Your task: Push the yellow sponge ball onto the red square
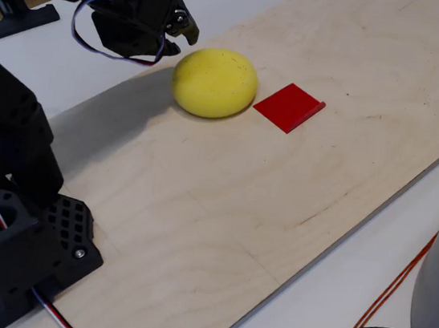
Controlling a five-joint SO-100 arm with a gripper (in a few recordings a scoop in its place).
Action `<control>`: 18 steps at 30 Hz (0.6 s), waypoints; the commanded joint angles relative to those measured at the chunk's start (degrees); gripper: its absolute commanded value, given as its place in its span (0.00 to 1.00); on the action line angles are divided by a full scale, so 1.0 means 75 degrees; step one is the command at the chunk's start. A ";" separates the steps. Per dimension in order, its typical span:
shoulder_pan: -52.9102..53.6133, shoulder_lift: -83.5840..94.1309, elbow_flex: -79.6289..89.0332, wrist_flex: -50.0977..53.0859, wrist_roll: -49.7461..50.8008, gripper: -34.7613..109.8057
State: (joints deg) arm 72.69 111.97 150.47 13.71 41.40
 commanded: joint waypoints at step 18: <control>0.1160 -0.0211 0.0281 -0.1254 -0.1148 0.28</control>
State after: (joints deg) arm 79.19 110.04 152.05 5.19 33.75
